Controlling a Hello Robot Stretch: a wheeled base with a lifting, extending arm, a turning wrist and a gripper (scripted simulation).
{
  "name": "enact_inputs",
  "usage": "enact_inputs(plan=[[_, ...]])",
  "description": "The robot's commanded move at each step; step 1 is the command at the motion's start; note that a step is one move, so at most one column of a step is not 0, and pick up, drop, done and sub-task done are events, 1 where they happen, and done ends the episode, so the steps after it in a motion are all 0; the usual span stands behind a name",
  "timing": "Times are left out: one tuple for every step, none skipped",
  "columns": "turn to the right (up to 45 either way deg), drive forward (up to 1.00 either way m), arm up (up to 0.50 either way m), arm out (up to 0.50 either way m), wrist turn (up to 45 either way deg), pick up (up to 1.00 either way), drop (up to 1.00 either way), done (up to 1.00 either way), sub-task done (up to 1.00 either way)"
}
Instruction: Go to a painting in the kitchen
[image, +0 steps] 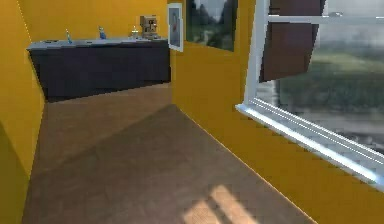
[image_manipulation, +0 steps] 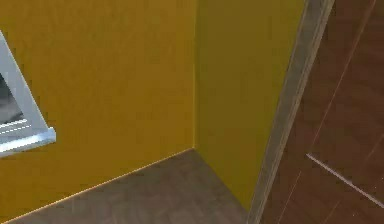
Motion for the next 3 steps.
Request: enact_inputs(plan=[[-9.0,0.0,0.0,0.0,0.0,0.0,0.0,0.0,0.0],[0.0,1.0,0.0,0.0,0.0,0.0,0.0,0.0,0.0],[0.0,1.0,0.0,0.0,0.0,0.0,0.0,0.0,0.0]])
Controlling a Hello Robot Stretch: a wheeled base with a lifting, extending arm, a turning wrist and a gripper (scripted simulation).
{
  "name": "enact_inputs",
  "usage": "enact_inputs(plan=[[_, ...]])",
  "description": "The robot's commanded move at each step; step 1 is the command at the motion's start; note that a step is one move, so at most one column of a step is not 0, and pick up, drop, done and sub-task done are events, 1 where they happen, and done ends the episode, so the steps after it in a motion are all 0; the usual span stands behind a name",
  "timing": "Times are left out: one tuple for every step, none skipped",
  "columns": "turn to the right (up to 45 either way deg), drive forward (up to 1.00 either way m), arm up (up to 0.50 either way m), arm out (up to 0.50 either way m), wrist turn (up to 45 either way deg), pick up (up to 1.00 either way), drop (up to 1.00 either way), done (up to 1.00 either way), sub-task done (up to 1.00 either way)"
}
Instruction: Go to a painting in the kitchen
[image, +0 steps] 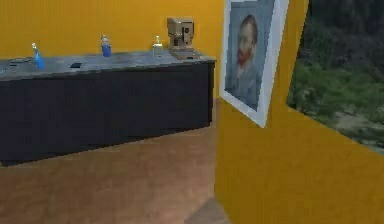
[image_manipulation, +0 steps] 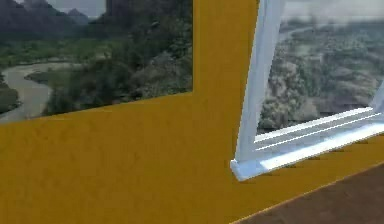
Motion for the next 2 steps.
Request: enact_inputs(plan=[[-24.0,0.0,0.0,0.0,0.0,0.0,0.0,0.0,0.0],[0.0,0.1,0.0,0.0,0.0,0.0,0.0,0.0,0.0]])
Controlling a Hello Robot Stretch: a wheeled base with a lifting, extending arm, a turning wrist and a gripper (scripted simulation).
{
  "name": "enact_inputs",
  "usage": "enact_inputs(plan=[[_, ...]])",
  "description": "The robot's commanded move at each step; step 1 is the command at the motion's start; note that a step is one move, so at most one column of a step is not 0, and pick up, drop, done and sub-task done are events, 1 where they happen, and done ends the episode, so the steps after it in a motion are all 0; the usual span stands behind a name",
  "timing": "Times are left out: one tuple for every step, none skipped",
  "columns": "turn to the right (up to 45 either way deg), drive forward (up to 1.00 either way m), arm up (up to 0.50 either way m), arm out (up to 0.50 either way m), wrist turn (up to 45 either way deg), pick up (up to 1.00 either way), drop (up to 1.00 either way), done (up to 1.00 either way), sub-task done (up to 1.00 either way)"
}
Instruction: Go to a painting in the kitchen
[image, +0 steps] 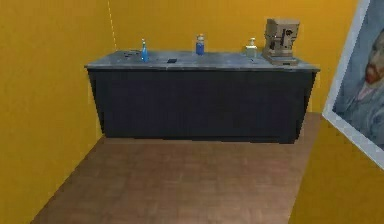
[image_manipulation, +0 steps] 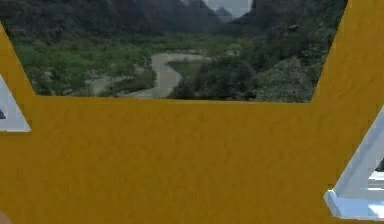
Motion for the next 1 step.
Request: enact_inputs(plan=[[39.0,0.0,0.0,0.0,0.0,0.0,0.0,0.0,0.0]])
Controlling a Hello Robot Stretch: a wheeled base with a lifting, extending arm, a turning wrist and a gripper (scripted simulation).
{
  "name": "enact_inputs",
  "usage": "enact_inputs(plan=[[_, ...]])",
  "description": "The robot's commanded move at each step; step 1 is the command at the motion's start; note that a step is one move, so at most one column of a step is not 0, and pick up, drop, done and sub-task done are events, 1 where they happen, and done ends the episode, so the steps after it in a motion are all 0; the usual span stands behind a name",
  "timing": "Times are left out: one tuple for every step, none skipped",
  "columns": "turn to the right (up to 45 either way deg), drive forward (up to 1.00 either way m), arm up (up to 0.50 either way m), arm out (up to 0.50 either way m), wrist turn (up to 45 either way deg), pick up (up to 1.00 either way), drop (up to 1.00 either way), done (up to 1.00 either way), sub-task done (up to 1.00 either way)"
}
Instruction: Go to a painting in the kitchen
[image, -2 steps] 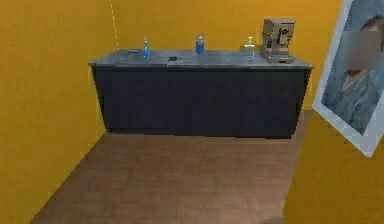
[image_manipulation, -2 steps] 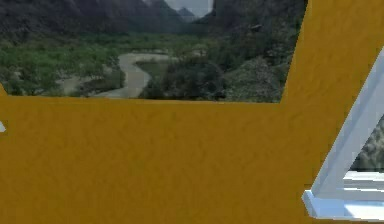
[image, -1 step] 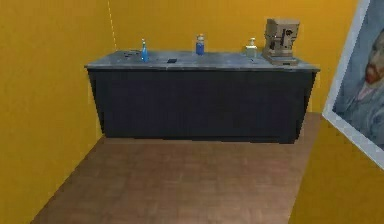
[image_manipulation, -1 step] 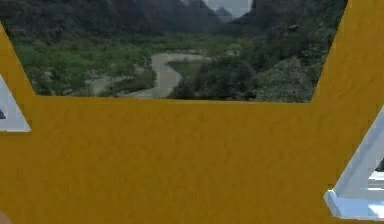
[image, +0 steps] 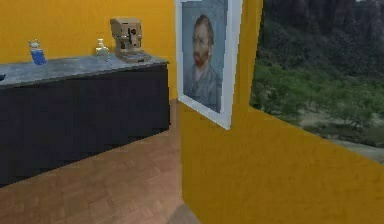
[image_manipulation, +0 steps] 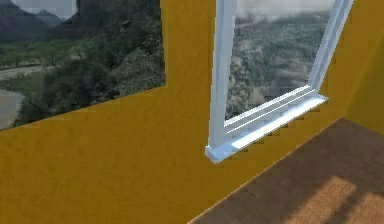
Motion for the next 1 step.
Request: enact_inputs(plan=[[0.0,0.0,0.0,0.0,0.0,0.0,0.0,1.0,0.0]])
